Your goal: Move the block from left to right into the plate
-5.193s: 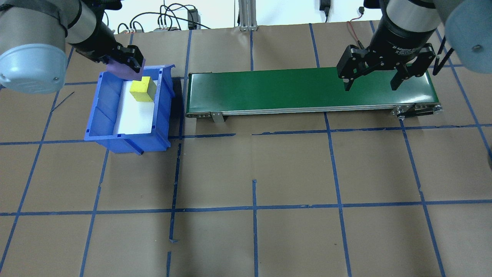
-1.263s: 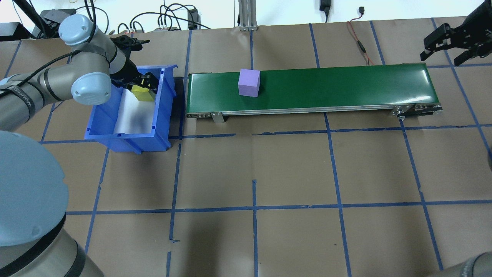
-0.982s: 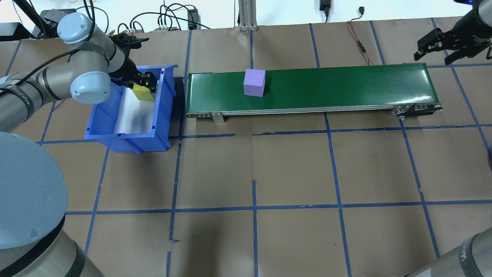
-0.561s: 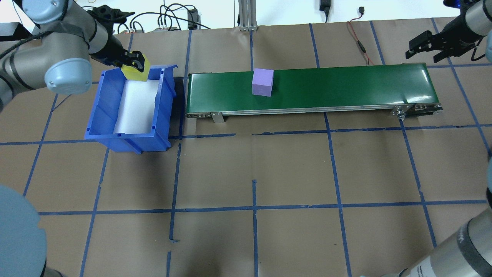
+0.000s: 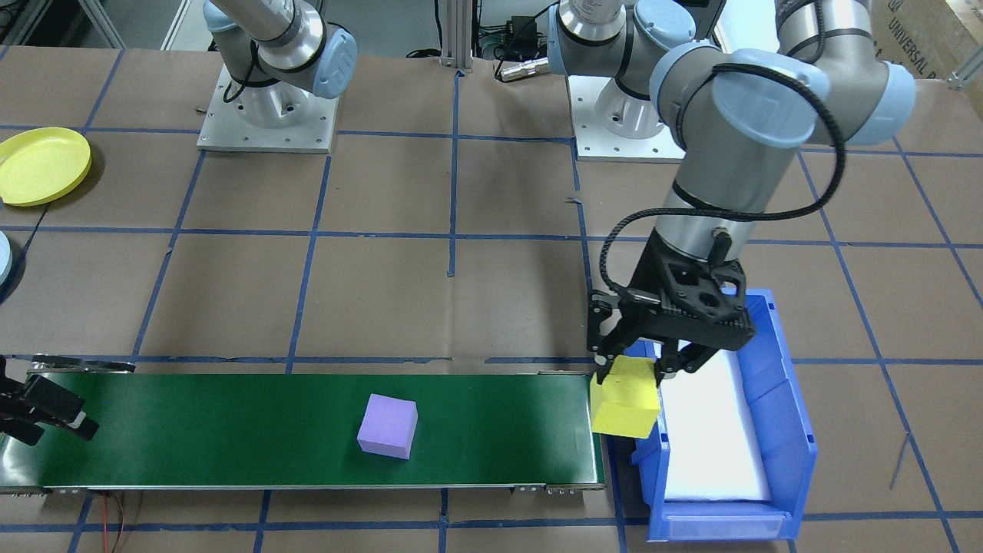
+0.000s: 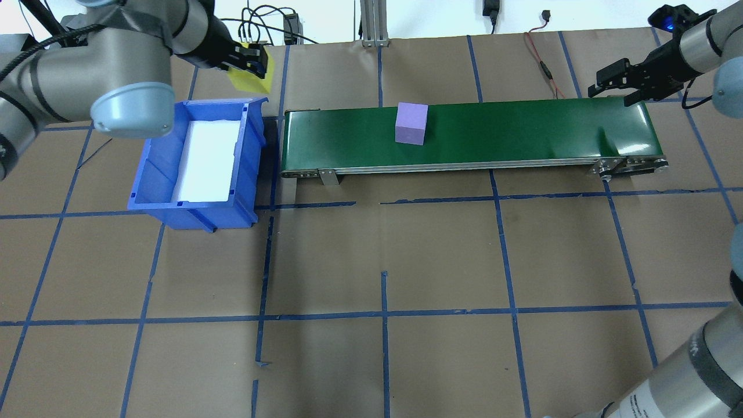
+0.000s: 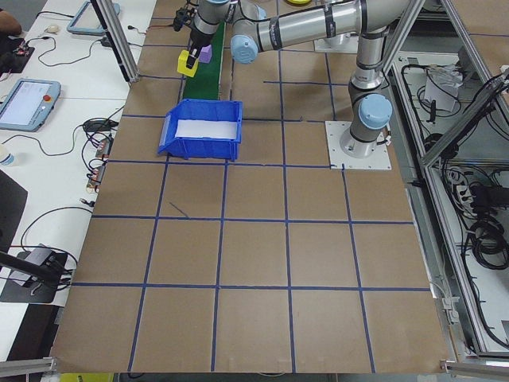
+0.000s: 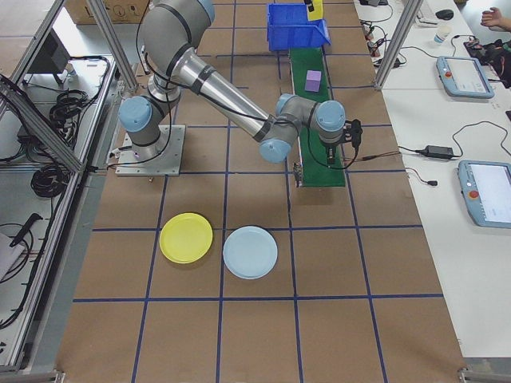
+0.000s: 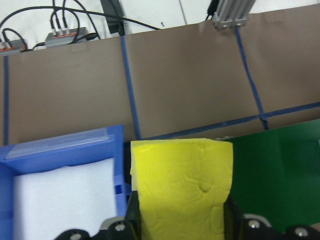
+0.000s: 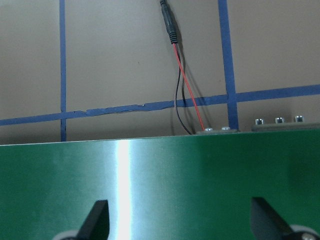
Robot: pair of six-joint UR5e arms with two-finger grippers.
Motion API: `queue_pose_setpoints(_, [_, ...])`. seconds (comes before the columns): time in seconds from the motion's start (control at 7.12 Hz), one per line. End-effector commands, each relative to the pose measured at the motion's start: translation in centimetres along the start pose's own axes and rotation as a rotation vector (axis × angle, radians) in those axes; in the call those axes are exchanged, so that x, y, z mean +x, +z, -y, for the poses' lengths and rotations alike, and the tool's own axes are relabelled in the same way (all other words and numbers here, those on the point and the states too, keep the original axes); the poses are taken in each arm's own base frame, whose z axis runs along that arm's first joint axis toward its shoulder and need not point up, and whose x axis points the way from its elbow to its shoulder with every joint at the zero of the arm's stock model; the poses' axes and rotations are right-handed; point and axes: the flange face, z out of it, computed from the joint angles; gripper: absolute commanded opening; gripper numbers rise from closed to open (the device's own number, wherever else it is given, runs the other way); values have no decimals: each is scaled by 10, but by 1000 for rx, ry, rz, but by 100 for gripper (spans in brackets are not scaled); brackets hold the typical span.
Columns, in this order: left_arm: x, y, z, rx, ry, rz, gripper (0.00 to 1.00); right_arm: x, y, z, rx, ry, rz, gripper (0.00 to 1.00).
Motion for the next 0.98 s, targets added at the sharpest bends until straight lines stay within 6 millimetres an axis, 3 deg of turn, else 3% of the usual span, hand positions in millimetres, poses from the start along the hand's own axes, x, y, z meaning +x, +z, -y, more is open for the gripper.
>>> queue_pose_setpoints(0.0, [23, 63, -2, -1, -1, -91, 42, -5, 10, -7, -1, 17, 72, 100])
queue_pose_setpoints(0.14, [26, 91, -5, -24, -8, -154, 44, -6, 14, -12, -9, 25, 86, 100])
queue_pose_setpoints(0.42, [53, 97, -12, -43, 21, -155, 48, -8, 10, -10, 7, 20, 89, 100])
queue_pose_setpoints(0.56, [53, 100, -15, -51, 17, -143, 48, -10, 12, -10, 14, 21, 117, 100])
queue_pose_setpoints(0.7, [53, 104, -17, -59, 19, -143, 66, -11, 13, -12, 13, 24, 129, 100])
queue_pose_setpoints(0.84, [53, 105, -17, -63, 18, -139, 100, -11, 14, -12, 12, 25, 131, 100])
